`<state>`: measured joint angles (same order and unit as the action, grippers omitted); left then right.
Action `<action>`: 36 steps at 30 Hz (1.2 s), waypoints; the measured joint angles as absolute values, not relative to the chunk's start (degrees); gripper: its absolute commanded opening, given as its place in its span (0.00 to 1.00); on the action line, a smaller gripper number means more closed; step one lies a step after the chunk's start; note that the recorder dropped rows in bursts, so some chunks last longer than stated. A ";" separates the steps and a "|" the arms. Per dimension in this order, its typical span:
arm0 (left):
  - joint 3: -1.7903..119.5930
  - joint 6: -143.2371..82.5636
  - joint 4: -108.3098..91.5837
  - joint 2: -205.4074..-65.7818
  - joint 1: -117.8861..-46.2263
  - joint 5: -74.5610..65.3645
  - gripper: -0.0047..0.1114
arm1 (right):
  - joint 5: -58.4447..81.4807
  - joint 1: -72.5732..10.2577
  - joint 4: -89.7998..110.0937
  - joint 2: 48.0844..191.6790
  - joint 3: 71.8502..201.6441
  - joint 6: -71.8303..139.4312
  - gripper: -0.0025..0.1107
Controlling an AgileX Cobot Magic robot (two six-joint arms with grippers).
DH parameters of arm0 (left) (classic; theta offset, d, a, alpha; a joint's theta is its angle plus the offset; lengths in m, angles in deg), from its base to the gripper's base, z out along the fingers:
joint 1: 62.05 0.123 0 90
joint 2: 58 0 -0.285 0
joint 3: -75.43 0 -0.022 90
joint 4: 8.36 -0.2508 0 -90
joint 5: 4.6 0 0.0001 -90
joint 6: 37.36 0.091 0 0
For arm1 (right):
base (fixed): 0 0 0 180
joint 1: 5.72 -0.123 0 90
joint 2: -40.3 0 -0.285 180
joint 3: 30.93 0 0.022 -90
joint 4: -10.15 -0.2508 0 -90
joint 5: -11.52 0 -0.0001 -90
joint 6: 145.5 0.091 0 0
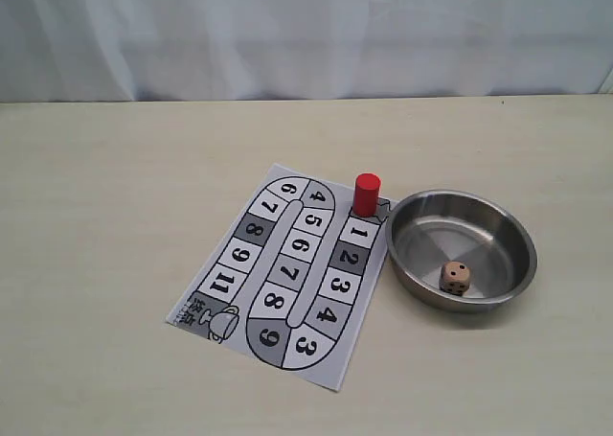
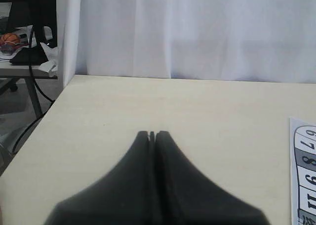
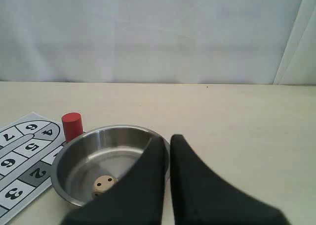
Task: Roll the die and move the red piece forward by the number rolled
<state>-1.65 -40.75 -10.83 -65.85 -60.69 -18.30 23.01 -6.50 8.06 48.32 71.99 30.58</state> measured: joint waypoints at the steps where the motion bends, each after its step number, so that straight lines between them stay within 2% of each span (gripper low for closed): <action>1: -1.65 -40.75 -10.83 -65.85 -60.69 -18.30 0.04 | 23.01 -6.50 8.06 48.32 71.99 30.58 0.06; 20: -1.65 -40.75 -10.83 -65.85 -60.69 -18.30 0.04 | 22.10 -6.50 8.06 48.32 71.99 30.58 0.06; 31: -1.65 -40.75 -10.83 -65.85 -60.69 -18.30 0.04 | 9.05 -6.50 4.84 48.32 71.99 33.57 0.06; 34: -1.65 -40.75 -10.83 -65.85 -60.69 -18.30 0.04 | 11.93 -6.50 4.63 48.32 75.47 33.69 0.06; 36: -1.65 -40.75 -10.83 -65.85 -60.69 -18.30 0.04 | 17.47 -6.50 4.63 48.32 82.52 33.69 0.06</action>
